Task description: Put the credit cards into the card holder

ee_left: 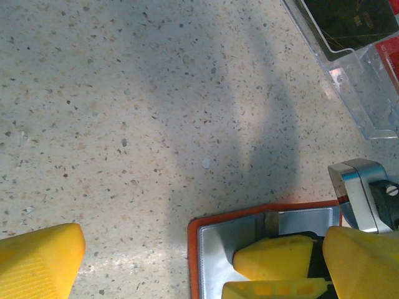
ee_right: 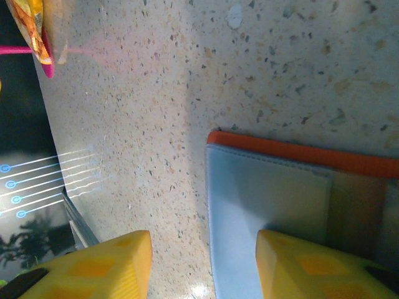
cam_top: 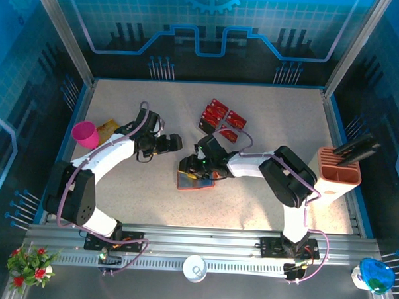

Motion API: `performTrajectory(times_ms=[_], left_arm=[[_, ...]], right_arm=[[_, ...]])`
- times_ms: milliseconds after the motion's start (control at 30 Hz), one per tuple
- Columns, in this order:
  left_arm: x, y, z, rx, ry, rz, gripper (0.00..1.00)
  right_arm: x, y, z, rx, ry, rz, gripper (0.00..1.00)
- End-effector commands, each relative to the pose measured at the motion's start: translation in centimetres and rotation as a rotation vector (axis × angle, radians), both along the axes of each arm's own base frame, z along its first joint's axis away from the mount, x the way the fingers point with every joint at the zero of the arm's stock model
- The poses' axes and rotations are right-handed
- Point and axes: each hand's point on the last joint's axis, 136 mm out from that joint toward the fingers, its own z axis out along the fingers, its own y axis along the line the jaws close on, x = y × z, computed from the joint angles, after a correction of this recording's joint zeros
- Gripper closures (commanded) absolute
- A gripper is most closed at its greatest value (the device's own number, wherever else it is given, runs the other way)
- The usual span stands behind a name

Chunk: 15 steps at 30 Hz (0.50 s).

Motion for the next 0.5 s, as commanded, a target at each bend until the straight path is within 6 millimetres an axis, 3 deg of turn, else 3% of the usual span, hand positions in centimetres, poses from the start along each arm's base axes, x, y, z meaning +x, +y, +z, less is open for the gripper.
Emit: performTrajectory(times_ms=[0,467], left_arm=[[-0.3,-0.6,-0.1,-0.049,0.031,-0.012,0.01],[-0.8,-2.3,-0.6,-0.096,0.068,-0.057,0.01]], right_arm=[[0.7,-0.7,1.9,0.050,-0.025,-0.028,0.52],[1.6,-3.0,3.5,0.058,-0.053,-0.080,0.53]])
